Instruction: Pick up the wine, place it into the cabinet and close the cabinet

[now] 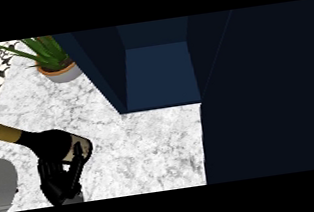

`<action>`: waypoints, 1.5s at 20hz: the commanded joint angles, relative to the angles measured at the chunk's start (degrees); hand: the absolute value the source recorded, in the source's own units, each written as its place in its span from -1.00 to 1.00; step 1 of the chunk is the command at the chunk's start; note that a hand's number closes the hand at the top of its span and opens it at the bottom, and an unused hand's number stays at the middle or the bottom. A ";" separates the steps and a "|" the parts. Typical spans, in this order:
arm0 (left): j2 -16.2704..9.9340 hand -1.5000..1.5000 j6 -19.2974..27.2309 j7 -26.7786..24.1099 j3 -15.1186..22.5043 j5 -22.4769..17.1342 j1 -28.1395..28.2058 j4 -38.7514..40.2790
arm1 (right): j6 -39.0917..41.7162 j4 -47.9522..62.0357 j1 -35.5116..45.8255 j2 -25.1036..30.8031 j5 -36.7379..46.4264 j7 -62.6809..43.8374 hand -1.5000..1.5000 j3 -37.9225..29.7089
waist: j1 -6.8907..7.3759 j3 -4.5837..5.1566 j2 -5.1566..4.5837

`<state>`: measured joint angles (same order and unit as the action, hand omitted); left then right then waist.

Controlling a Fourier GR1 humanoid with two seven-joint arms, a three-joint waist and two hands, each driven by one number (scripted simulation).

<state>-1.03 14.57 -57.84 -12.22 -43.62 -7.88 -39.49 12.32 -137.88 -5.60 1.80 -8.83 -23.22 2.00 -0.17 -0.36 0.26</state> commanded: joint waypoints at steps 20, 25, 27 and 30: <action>-10.14 1.00 -31.79 2.22 20.76 17.81 9.15 3.48 | 1.78 2.66 0.03 1.24 -3.16 1.67 -1.00 -3.70 | 0.09 0.34 -0.24; -9.20 1.00 -33.89 0.93 22.93 18.29 14.31 -5.64 | 0.87 2.50 0.20 0.13 0.22 2.59 -1.00 -1.84 | 0.47 0.33 -0.12; -11.03 1.00 -35.50 2.27 20.63 17.40 11.15 -4.93 | 1.47 3.09 -0.29 0.78 -2.25 2.62 -1.00 -3.95 | 0.12 0.36 -0.20; -10.96 1.00 -32.80 11.44 23.61 15.46 16.33 -20.74 | 2.59 6.85 1.08 1.26 -3.52 5.12 -1.00 -5.59 | 0.65 0.26 -0.12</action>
<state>-11.07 -15.95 -50.31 9.83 -26.77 3.84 -49.66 13.85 -133.29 -5.08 2.32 -10.03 -19.54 -1.35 0.14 -0.21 0.22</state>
